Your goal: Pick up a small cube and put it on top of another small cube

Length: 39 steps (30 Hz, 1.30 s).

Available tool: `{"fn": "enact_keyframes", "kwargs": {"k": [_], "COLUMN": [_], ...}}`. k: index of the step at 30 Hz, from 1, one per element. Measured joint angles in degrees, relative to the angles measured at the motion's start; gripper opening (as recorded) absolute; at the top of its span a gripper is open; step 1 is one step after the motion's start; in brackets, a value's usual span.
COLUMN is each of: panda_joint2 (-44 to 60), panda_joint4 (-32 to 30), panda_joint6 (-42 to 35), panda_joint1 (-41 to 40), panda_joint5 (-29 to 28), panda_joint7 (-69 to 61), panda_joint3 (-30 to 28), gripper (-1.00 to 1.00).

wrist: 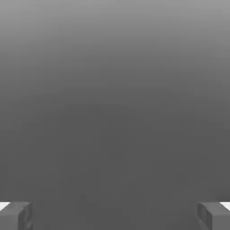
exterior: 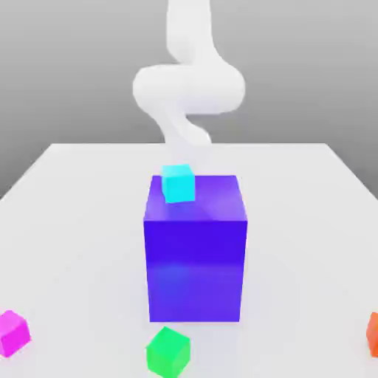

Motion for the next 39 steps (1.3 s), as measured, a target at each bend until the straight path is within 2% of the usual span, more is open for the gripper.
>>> {"fn": "enact_keyframes", "kwargs": {"k": [10, 18, 30, 34, 35, 39], "panda_joint2": [21.0, 37.7, 61.8, 70.1, 71.3, 71.3], "panda_joint4": [0.0, 0.0, 0.0, 1.8, 2.1, 2.1], "panda_joint6": [5.9, 10.3, 18.0, 23.7, 24.6, 24.6], "panda_joint1": [-0.6, -3.8, -12.1, -16.0, -16.7, -16.7], "panda_joint5": [6.0, 12.0, 16.2, 20.6, 21.3, 21.3], "panda_joint7": [-5.2, -10.3, -14.5, -17.8, -18.3, -18.3], "panda_joint3": [-9.9, -15.5, -18.9, -14.7, -13.9, -13.9], "gripper": [0.00, 0.00, 0.00, 0.00, -1.00, -1.00]}}
